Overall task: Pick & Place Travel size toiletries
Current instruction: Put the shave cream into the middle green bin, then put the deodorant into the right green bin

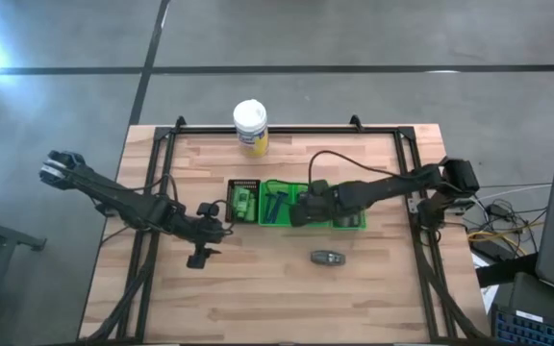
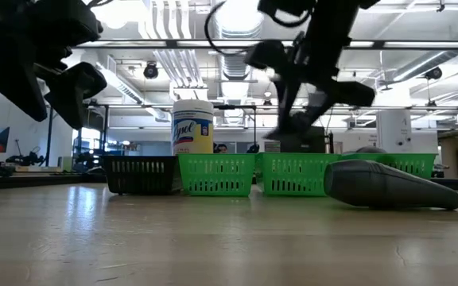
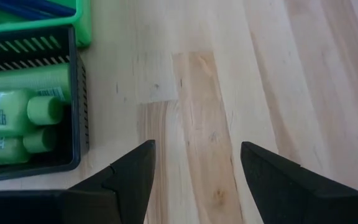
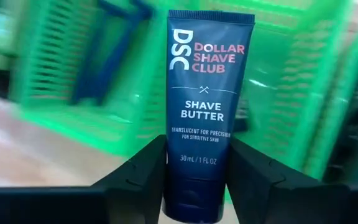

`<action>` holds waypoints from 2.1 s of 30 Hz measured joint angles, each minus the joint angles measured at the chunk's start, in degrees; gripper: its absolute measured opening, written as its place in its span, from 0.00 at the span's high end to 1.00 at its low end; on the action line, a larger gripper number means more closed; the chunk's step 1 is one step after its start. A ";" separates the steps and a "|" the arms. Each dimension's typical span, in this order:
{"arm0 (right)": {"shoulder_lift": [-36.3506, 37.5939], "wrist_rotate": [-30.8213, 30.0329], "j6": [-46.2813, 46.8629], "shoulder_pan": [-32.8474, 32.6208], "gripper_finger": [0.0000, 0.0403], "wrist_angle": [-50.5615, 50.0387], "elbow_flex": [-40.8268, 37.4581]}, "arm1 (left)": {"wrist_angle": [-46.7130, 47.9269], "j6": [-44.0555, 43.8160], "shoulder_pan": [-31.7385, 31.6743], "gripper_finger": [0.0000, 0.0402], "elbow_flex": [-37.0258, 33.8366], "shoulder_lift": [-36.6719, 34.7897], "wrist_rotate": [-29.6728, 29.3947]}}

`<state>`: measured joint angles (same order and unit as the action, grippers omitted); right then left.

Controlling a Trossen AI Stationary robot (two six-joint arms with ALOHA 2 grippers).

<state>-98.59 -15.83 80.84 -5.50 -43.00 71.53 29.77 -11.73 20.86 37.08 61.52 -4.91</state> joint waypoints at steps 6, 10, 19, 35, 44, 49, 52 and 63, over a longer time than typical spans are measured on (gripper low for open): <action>0.67 0.09 0.08 -0.71 0.52 -1.75 -0.72 | -5.20 1.46 -0.07 0.40 -0.02 0.00 -0.72; 1.97 -2.36 -0.03 -1.23 0.39 -1.77 -0.62 | -10.47 3.04 -0.19 0.40 -0.02 0.28 -0.81; 9.02 -1.91 -11.83 -13.10 0.17 -10.90 -1.08 | -35.38 10.36 -2.08 0.42 -0.02 9.94 4.48; 10.05 4.45 -29.84 -25.05 0.18 4.05 -16.68 | -16.28 -4.68 -3.31 0.43 20.92 23.28 1.82; 8.26 6.64 -40.33 -18.46 0.15 12.35 -18.75 | -0.48 -10.90 -0.77 0.43 20.78 15.17 -0.08; 3.82 9.46 -44.92 -16.23 0.16 16.77 -17.17 | 6.73 -9.16 -0.34 0.43 20.74 9.60 -3.80; -0.50 9.92 -45.50 -15.44 0.17 15.98 -14.96 | 10.23 -7.66 -0.90 0.43 20.74 6.51 -6.22; -10.44 12.23 -45.26 -14.04 0.32 8.55 -5.33 | 11.27 -7.19 -1.08 0.43 20.72 0.19 -10.61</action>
<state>-109.02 -3.60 35.58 -19.54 -34.45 66.20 41.04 -18.92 19.79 57.80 61.71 -15.52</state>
